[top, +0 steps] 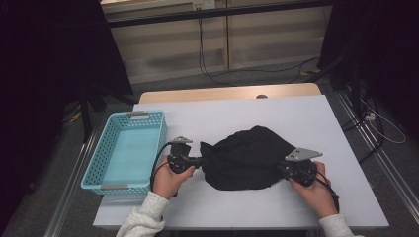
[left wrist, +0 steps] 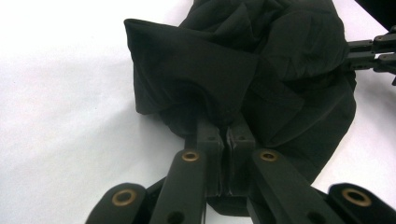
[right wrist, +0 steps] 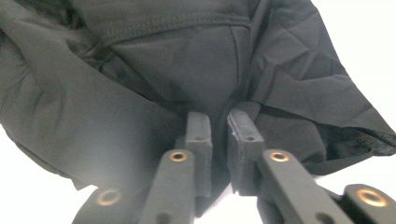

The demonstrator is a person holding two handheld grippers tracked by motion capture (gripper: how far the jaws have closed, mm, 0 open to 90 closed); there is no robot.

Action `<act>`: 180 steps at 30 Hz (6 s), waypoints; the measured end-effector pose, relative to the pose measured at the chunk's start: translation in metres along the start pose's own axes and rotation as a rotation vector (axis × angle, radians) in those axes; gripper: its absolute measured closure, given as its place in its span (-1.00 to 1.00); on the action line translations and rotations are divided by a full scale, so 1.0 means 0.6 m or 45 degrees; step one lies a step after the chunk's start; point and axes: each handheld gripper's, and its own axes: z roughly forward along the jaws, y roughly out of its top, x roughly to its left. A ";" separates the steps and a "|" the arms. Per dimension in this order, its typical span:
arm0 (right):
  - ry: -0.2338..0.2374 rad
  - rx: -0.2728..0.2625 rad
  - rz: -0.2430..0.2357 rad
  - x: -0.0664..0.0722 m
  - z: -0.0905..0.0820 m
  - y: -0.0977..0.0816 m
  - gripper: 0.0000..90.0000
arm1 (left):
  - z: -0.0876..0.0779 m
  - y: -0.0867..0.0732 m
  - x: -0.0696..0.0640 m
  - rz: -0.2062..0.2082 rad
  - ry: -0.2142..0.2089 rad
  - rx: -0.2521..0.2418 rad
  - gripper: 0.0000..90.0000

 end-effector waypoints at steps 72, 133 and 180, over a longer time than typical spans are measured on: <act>-0.025 -0.077 0.176 -0.044 -0.026 -0.018 0.24 | 0.040 0.003 0.037 0.054 0.146 -0.006 -0.12; 0.002 -0.084 0.254 -0.051 -0.052 -0.041 0.96 | 0.011 -0.064 -0.001 0.252 0.158 0.020 -0.35; 0.143 -0.338 0.418 -0.067 -0.107 0.068 0.95 | -0.114 0.092 0.007 0.027 -0.013 -0.118 0.96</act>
